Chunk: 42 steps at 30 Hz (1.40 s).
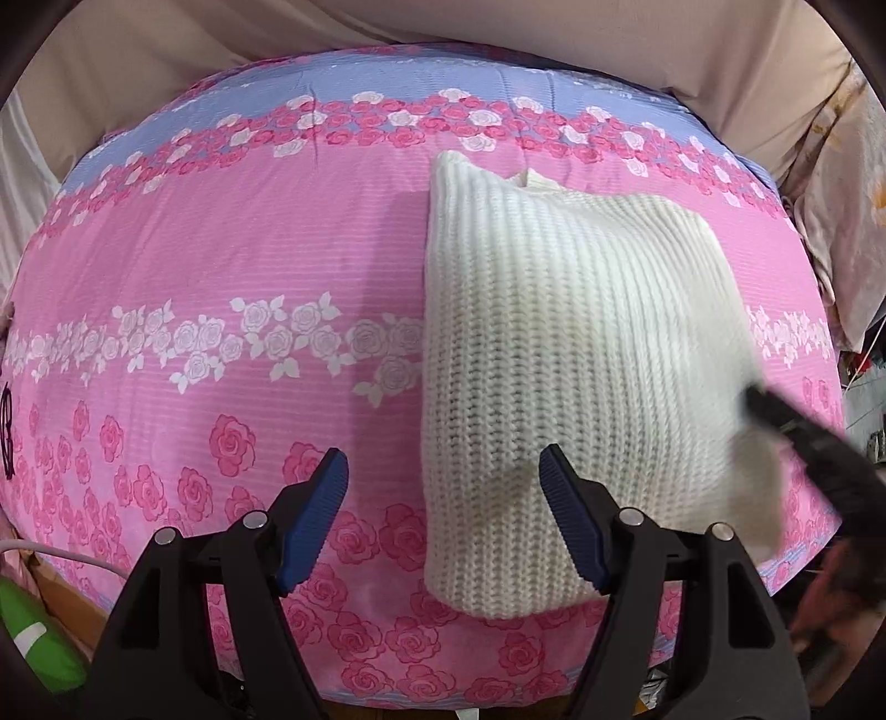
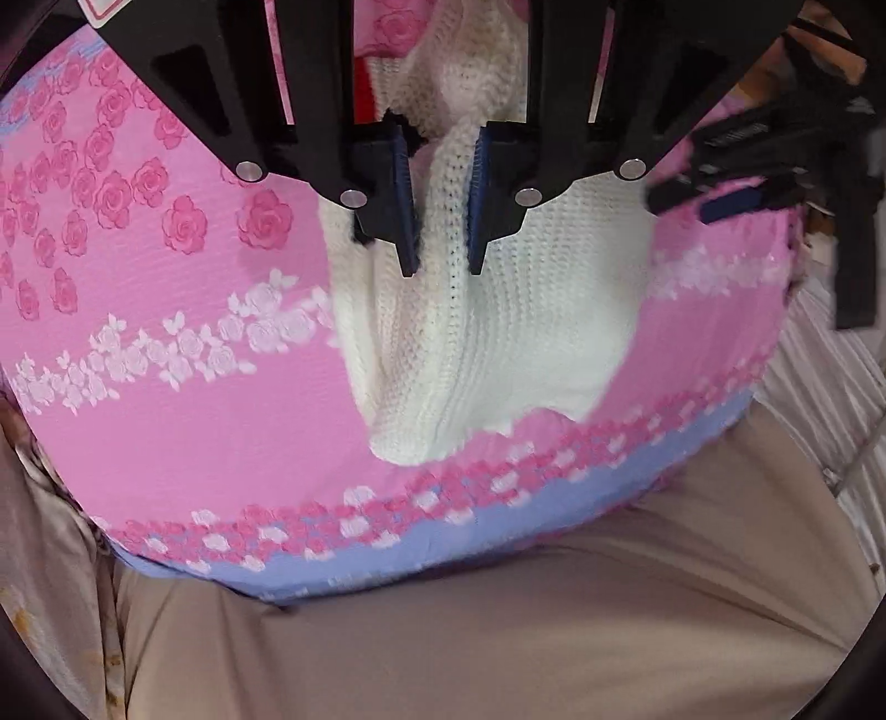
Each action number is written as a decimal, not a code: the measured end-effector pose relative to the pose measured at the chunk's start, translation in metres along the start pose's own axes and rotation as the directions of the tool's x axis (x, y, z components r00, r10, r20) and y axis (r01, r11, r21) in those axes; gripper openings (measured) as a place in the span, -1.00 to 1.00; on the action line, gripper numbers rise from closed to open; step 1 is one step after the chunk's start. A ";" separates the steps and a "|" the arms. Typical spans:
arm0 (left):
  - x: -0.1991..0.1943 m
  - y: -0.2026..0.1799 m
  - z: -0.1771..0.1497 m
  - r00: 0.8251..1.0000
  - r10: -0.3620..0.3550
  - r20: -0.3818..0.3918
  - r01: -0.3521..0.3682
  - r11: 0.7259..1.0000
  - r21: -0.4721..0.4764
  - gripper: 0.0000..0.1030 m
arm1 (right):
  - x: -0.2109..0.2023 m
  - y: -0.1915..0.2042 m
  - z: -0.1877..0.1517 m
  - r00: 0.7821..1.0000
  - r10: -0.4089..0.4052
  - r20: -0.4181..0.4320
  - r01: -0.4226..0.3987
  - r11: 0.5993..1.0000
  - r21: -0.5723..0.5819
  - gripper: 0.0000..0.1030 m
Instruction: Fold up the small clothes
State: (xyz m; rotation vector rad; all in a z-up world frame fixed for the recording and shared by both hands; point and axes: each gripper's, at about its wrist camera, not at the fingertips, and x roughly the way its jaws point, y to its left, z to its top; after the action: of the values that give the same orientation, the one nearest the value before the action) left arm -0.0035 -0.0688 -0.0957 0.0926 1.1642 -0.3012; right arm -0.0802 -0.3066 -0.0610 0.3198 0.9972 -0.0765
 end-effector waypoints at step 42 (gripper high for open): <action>0.003 0.003 0.005 0.999 -0.052 0.012 0.052 0.997 -0.050 0.45 | -0.020 -0.003 0.010 0.994 0.081 0.078 -0.087 0.993 0.074 -0.73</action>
State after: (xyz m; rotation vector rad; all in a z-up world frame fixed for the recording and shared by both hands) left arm 0.0030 -0.0680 -0.0964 0.0167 1.1636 -0.3177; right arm -0.0838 -0.3136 -0.0399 0.4263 0.9073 -0.0506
